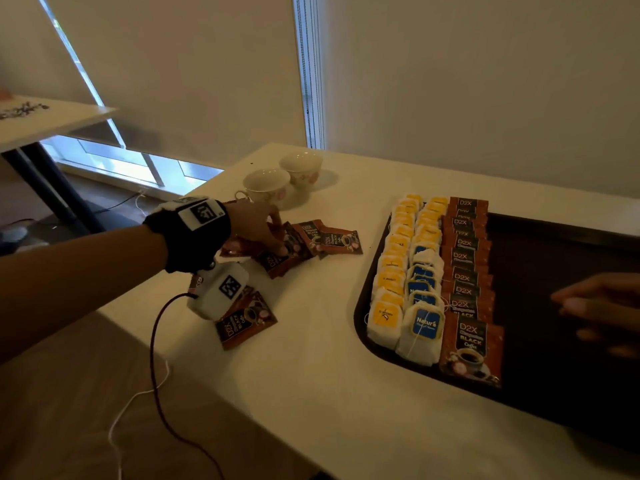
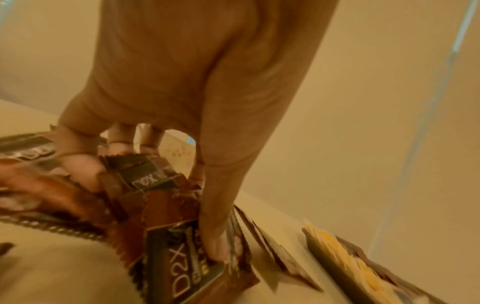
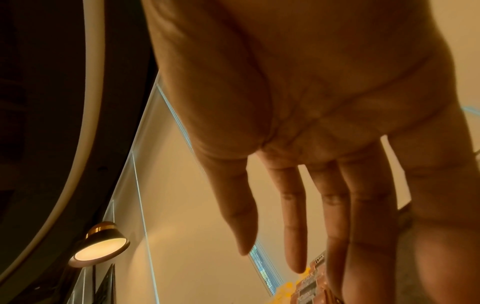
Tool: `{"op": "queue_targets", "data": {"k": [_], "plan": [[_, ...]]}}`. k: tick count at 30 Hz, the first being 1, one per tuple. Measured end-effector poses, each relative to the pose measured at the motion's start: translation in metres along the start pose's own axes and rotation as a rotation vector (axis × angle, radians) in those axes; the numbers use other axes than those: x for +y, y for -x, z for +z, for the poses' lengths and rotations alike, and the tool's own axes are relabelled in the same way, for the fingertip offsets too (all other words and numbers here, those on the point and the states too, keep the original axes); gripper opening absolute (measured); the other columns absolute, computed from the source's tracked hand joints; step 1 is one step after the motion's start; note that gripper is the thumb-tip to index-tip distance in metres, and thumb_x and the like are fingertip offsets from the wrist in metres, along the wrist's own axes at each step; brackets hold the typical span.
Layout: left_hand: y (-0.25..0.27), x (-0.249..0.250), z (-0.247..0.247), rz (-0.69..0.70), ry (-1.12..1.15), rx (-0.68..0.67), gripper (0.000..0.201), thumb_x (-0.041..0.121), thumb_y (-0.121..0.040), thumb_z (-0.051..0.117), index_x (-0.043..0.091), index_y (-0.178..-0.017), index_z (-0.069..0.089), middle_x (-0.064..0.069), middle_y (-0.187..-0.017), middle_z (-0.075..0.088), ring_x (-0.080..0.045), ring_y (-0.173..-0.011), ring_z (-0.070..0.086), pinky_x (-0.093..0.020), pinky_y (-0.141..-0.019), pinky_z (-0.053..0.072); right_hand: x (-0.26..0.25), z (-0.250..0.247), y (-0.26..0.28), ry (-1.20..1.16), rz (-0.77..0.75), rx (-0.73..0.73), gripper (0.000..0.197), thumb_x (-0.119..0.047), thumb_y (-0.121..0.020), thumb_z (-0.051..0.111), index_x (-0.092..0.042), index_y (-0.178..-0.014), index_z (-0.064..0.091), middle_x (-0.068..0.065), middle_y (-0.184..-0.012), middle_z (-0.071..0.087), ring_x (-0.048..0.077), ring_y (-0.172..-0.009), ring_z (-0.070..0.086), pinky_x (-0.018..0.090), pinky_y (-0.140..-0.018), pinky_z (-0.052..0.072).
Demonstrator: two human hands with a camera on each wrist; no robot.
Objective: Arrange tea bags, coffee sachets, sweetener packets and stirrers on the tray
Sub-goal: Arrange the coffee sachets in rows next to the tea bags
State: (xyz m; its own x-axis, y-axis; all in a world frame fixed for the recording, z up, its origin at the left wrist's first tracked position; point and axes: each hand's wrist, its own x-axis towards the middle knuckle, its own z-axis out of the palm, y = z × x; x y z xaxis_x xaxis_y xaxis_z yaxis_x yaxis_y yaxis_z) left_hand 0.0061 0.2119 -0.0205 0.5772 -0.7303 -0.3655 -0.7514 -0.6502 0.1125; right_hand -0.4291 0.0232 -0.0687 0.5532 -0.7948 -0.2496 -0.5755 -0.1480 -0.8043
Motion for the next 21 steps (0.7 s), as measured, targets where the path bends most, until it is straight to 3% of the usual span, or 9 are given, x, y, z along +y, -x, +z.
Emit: {"op": "queue_targets", "data": {"k": [2, 5, 8, 10, 12, 15, 17, 19, 21], "plan": [[-0.004, 0.002, -0.005, 0.012, 0.051, -0.01, 0.057, 0.042, -0.073, 0.077, 0.025, -0.121, 0.05, -0.001, -0.125, 0.051, -0.022, -0.111, 0.049, -0.033, -0.089, 0.044, 0.003, -0.003, -0.001, -0.005, 0.045, -0.105, 0.031, -0.034, -0.083, 0.065, -0.035, -0.113, 0.063, -0.003, -0.1, 0.069, 0.033, -0.103, 0.064, 0.058, -0.08, 0.052], [-0.006, 0.006, -0.013, 0.061, 0.207, -0.002, 0.041, 0.024, -0.08, 0.074, 0.02, -0.114, 0.052, -0.004, -0.119, 0.056, -0.018, -0.097, 0.053, -0.029, -0.078, 0.048, -0.025, -0.002, 0.013, -0.064, 0.064, -0.136, 0.029, -0.048, -0.062, 0.071, -0.038, -0.089, 0.072, -0.001, -0.094, 0.071, 0.022, -0.087, 0.07, 0.049, -0.078, 0.056], [-0.005, 0.004, -0.022, 0.079, 0.277, 0.072, 0.037, 0.013, -0.083, 0.069, 0.014, -0.117, 0.054, -0.007, -0.112, 0.06, -0.018, -0.085, 0.056, -0.025, -0.066, 0.048, -0.029, -0.007, 0.015, -0.035, 0.037, -0.174, 0.074, -0.076, -0.026, 0.078, -0.037, -0.088, 0.073, -0.003, -0.091, 0.072, 0.017, -0.084, 0.071, 0.045, -0.074, 0.057], [-0.001, 0.001, -0.033, 0.087, 0.317, 0.122, 0.034, 0.012, -0.084, 0.068, 0.013, -0.115, 0.055, -0.007, -0.105, 0.061, -0.019, -0.078, 0.058, -0.027, -0.06, 0.048, -0.031, -0.008, 0.013, -0.014, 0.022, -0.146, 0.084, -0.08, -0.012, 0.074, -0.039, -0.086, 0.072, -0.006, -0.09, 0.072, 0.014, -0.082, 0.071, 0.044, -0.073, 0.057], [0.005, 0.0, -0.044, 0.098, 0.41, 0.151, 0.036, 0.009, -0.083, 0.068, 0.012, -0.118, 0.056, -0.007, -0.1, 0.063, -0.022, -0.079, 0.062, -0.032, -0.065, 0.053, -0.045, -0.006, 0.016, -0.016, -0.052, -0.128, 0.086, -0.083, -0.008, 0.07, -0.041, -0.083, 0.072, -0.009, -0.088, 0.072, 0.011, -0.08, 0.071, 0.036, -0.067, 0.055], [0.02, 0.013, -0.059, 0.198, 0.53, 0.162, 0.035, 0.008, -0.082, 0.068, 0.013, -0.116, 0.059, -0.011, -0.109, 0.066, -0.027, -0.09, 0.066, -0.039, -0.075, 0.057, -0.074, 0.006, 0.02, -0.059, -0.172, -0.087, 0.084, -0.086, -0.012, 0.067, -0.042, -0.084, 0.071, -0.012, -0.089, 0.072, 0.007, -0.079, 0.07, 0.028, -0.064, 0.053], [0.031, 0.031, -0.063, 0.306, 0.616, 0.119, 0.033, 0.01, -0.082, 0.067, 0.017, -0.114, 0.061, -0.007, -0.104, 0.068, -0.022, -0.088, 0.069, -0.032, -0.068, 0.059, -0.098, 0.019, 0.023, -0.119, -0.252, -0.064, 0.07, -0.08, -0.035, 0.069, -0.036, -0.089, 0.07, -0.011, -0.09, 0.072, 0.007, -0.081, 0.07, 0.024, -0.063, 0.055], [0.041, 0.055, -0.061, 0.414, 0.689, 0.047, 0.029, 0.011, -0.083, 0.067, 0.02, -0.11, 0.063, -0.002, -0.097, 0.071, -0.016, -0.081, 0.071, -0.025, -0.06, 0.057, -0.121, 0.035, 0.023, -0.211, -0.288, -0.042, 0.053, -0.06, -0.057, 0.063, -0.031, -0.101, 0.066, -0.005, -0.097, 0.07, 0.008, -0.087, 0.068, 0.024, -0.065, 0.057], [0.045, 0.081, -0.056, 0.521, 0.731, -0.027, 0.029, 0.012, -0.082, 0.067, 0.023, -0.108, 0.062, 0.0, -0.095, 0.072, -0.014, -0.082, 0.071, -0.026, -0.064, 0.058, -0.138, 0.048, 0.017, -0.247, -0.296, -0.028, 0.061, -0.055, -0.064, 0.059, -0.028, -0.118, 0.056, -0.002, -0.106, 0.066, 0.008, -0.093, 0.066, 0.026, -0.068, 0.058]]}}
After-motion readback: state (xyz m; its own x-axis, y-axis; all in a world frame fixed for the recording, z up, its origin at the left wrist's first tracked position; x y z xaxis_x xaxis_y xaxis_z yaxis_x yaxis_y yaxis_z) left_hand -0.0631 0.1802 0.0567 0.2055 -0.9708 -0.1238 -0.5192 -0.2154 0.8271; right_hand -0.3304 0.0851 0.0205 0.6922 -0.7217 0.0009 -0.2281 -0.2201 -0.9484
